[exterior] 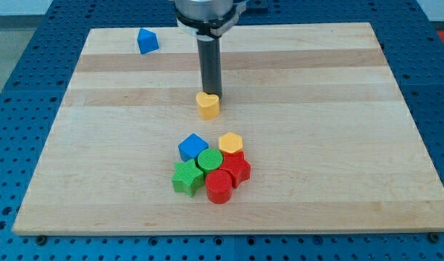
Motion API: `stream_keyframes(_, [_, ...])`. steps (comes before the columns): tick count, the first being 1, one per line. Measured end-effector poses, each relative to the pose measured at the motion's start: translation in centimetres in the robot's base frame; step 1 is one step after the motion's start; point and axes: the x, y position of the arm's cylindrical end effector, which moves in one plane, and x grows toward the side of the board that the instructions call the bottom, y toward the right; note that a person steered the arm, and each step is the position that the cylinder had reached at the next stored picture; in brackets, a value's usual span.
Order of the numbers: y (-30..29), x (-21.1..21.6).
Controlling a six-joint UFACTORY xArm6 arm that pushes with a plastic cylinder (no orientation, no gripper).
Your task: Drag the yellow heart to the top left of yellow hexagon
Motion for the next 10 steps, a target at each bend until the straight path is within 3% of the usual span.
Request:
stream_keyframes(2, [1.5, 1.9])
stream_keyframes(4, [-1.5, 0.1])
stream_keyframes(6, [-4.3, 1.3])
stream_keyframes(10, [-1.9, 2.9])
